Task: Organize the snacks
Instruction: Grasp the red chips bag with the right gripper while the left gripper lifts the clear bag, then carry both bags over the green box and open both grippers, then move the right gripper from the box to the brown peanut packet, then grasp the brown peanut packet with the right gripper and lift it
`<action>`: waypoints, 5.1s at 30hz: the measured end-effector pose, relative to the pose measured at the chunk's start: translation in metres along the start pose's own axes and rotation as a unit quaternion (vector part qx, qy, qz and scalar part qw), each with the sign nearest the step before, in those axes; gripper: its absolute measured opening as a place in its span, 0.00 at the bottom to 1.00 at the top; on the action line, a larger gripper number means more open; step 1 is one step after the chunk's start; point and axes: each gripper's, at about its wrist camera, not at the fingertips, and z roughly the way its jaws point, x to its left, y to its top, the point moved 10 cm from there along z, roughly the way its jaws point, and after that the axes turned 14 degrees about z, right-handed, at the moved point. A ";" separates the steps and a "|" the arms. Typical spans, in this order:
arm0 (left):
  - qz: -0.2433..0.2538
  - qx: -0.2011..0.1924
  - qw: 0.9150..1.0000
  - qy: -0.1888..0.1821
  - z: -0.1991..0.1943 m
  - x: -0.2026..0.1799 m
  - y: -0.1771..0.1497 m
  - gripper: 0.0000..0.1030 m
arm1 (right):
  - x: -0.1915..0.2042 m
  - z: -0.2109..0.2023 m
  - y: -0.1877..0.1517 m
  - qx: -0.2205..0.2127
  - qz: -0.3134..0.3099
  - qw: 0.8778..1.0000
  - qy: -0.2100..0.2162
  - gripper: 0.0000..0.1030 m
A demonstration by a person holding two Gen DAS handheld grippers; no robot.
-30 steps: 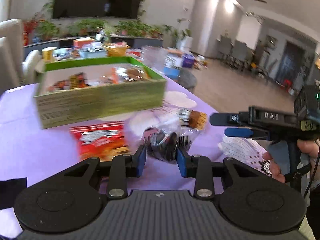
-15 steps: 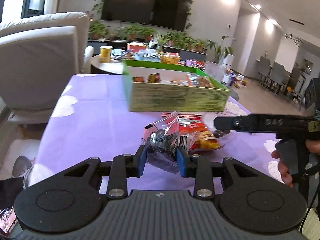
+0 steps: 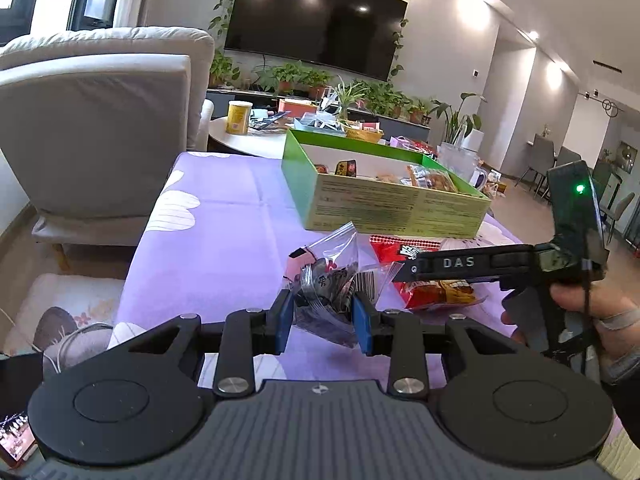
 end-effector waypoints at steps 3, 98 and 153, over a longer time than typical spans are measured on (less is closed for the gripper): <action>-0.004 0.000 1.000 -0.001 0.000 0.003 -0.001 0.29 | 0.004 0.005 0.000 -0.007 -0.014 1.000 -0.017 0.45; 0.084 -0.076 0.993 0.038 0.125 -0.022 0.144 0.44 | -0.130 -0.056 0.113 -0.102 -0.017 0.991 -0.081 0.44; 0.102 -0.031 0.994 0.040 0.099 -0.080 0.109 0.44 | -0.143 -0.054 0.048 -0.066 -0.032 0.996 -0.046 0.43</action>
